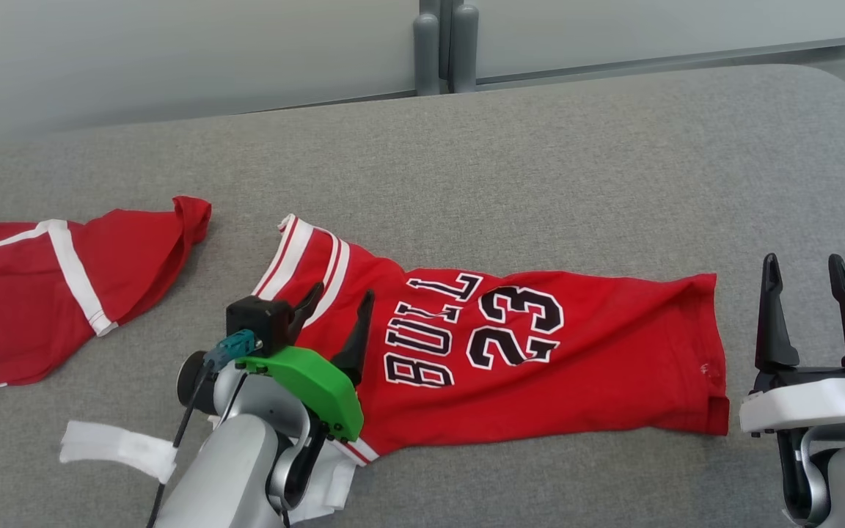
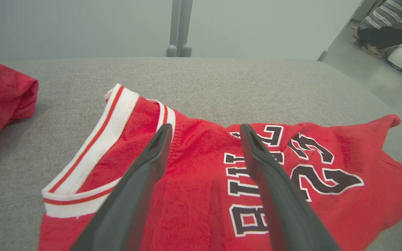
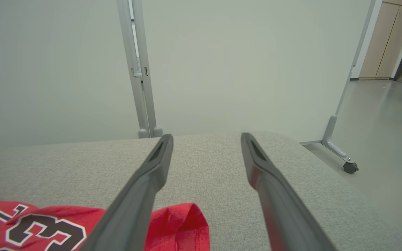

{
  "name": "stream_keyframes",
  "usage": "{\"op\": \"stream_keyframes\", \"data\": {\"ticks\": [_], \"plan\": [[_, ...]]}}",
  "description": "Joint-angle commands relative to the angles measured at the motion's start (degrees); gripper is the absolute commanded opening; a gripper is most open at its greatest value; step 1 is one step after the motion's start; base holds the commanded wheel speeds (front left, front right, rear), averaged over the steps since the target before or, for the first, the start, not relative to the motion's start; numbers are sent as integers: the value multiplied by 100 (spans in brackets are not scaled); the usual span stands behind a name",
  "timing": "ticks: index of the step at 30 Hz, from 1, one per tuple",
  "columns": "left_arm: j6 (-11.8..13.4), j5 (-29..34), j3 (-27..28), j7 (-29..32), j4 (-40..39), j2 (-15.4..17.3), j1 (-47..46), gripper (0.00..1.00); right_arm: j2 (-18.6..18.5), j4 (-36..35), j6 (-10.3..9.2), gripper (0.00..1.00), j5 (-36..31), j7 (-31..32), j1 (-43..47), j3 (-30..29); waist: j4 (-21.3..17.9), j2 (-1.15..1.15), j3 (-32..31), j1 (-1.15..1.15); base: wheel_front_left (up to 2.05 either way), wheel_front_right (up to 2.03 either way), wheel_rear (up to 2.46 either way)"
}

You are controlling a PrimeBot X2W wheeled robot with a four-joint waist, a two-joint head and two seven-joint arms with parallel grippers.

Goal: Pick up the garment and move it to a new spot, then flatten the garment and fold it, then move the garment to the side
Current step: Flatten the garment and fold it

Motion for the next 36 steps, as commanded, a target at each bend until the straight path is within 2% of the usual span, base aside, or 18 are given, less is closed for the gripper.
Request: {"op": "stream_keyframes", "data": {"ticks": [1,5,12,22,23,25,26,27,28,33,36], "plan": [[-50,-9,-23,43,166,-2,-165,100,-18,13,-6,100,-2,-19,-81,14,-96,34,64,0,0,0,0],[-142,-77,-60,205,933,-81,-619,100,-18,37,-6,100,-10,-19,-162,119,-260,34,169,0,0,0,0],[-163,-103,-44,209,2035,-151,-1380,100,-17,83,-6,100,35,-19,-345,290,-506,34,419,0,0,0,0],[-52,-113,-172,621,3377,-253,-2161,100,-17,149,-6,100,53,-19,-518,404,-672,34,641,0,0,0,0],[-66,-77,-233,649,3470,-254,-2187,95,-16,147,-6,100,54,-19,-520,404,-674,34,643,0,0,0,0],[-84,-7,-318,655,3619,-255,-2229,41,-17,158,-6,100,63,-19,-518,408,-676,34,646,0,0,0,0],[-84,-7,-318,655,3619,-255,-2229,41,-17,158,-6,100,63,-19,-518,408,-676,34,646,0,0,0,0],[-94,22,-358,643,3684,-257,-2247,23,-16,160,-6,100,67,-19,-520,414,-676,34,647,0,0,0,0],[-96,40,-390,624,3729,-261,-2266,0,-16,166,-6,100,74,-19,-526,418,-675,34,649,0,0,0,0],[-158,103,-521,431,3881,-280,-2391,0,-16,185,-6,100,101,-19,-562,445,-663,34,657,0,0,0,0],[-84,126,-518,117,3892,-281,-2559,0,-17,184,-6,100,121,-19,-572,453,-661,34,665,0,0,0,0]]}}
